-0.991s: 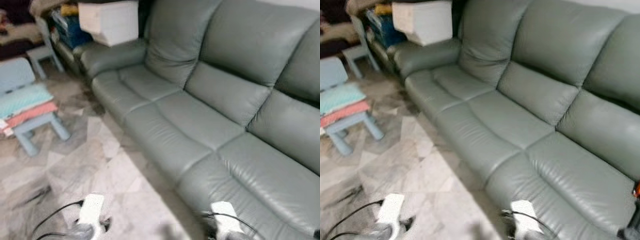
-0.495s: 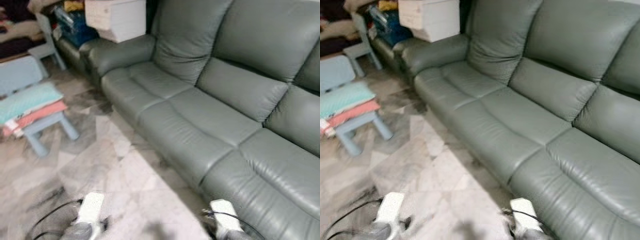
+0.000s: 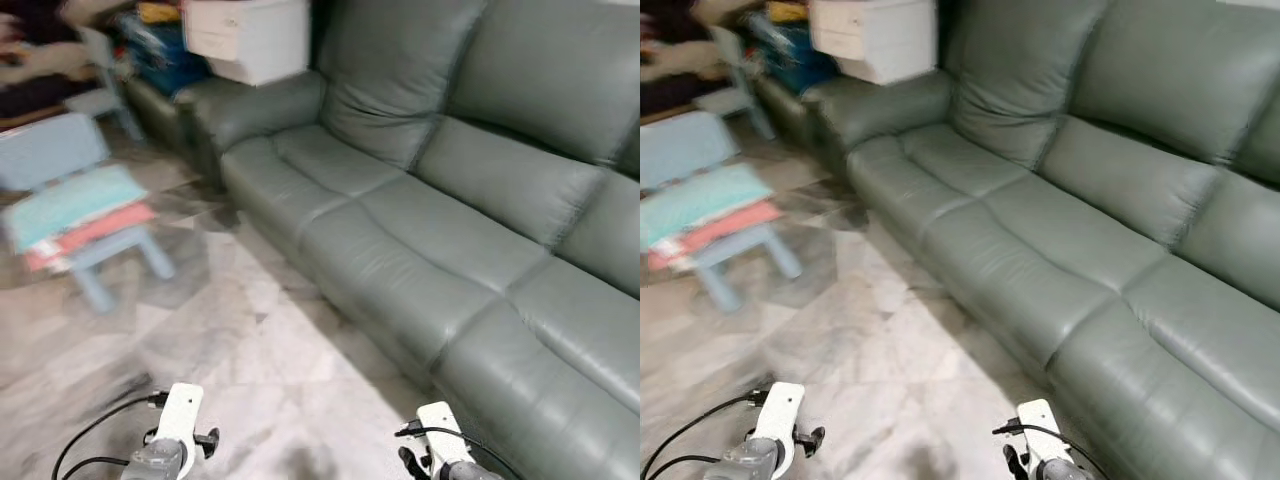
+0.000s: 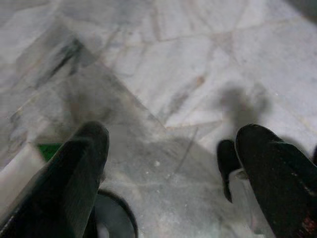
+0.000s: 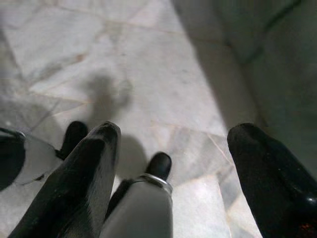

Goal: Move the pillow to the sofa

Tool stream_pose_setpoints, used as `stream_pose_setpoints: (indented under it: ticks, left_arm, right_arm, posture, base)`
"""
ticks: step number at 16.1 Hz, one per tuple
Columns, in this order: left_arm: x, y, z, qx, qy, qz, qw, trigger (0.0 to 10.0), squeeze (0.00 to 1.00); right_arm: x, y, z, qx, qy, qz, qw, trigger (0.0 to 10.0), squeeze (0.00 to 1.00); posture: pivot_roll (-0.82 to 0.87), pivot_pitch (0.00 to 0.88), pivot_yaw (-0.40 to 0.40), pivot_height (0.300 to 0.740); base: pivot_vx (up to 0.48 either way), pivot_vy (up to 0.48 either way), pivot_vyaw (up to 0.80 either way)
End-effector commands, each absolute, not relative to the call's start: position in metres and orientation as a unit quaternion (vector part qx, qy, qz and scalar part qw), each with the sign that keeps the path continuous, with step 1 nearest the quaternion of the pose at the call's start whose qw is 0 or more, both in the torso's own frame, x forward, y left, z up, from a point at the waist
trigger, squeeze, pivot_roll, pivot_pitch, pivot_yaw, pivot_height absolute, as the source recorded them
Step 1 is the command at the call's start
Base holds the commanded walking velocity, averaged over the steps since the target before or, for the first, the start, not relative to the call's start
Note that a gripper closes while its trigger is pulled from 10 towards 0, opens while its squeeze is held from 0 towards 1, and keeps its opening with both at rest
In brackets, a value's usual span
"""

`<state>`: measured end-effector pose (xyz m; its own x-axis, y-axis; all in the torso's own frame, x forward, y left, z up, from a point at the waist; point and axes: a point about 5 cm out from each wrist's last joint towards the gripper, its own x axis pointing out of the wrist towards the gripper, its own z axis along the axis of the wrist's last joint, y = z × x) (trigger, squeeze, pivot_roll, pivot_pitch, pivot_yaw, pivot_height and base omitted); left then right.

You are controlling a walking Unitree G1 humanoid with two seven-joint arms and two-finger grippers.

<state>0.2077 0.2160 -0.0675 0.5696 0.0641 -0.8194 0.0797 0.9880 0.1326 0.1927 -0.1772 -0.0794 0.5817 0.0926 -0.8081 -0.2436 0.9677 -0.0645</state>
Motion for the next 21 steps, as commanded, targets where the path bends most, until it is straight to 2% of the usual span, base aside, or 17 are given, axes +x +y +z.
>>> stream_pose_setpoints:
  ticks: [1, 6, 11, 16, 18, 21]
  left_arm:
    - [0.207, 0.219, -0.067, 0.076, 0.465, 0.002, 0.882, 10.0, 0.0]
    - [0.224, 0.222, -0.057, 0.084, 0.441, 0.007, 0.894, 10.0, 0.0]
    - [0.212, 0.215, -0.065, 0.068, 0.461, -0.003, 0.885, 10.0, 0.0]
    - [0.203, 0.223, -0.069, 0.061, 0.475, 0.007, 0.878, 10.0, 0.0]
    - [0.203, 0.223, -0.069, 0.054, 0.476, 0.011, 0.877, 10.0, 0.0]
    - [0.206, 0.214, -0.069, 0.04, 0.478, -0.008, 0.877, 10.0, 0.0]
  right_arm:
    - [0.193, -0.18, -0.079, -0.083, 0.448, 0.092, 0.885, 10.0, 0.0]
    - [0.192, -0.18, -0.08, -0.086, 0.449, 0.093, 0.884, 10.0, 0.0]
    - [0.194, -0.18, -0.079, -0.089, 0.447, 0.095, 0.885, 10.0, 0.0]
    - [0.19, -0.177, -0.081, -0.087, 0.451, 0.096, 0.883, 10.0, 0.0]
    - [0.188, -0.175, -0.082, -0.093, 0.454, 0.106, 0.88, 10.0, 0.0]
    - [0.198, -0.179, -0.077, -0.087, 0.444, 0.098, 0.886, 10.0, 0.0]
  posture:
    - [-0.05, 0.0, 0.076, 0.74]
    - [-0.05, 0.0, 0.075, 0.74]
    - [-0.05, 0.0, 0.072, 0.74]
    - [-0.04, 0.0, 0.076, 0.74]
    - [-0.03, 0.0, 0.068, 0.74]
    - [-0.03, 0.0, 0.065, 0.74]
  base:
    - [0.0, 0.0, 0.8]
    - [0.0, 0.0, 0.8]
    - [0.0, 0.0, 0.8]
    - [0.0, 0.0, 0.8]
    - [0.0, 0.0, 0.63]
    - [0.0, 0.0, 0.0]
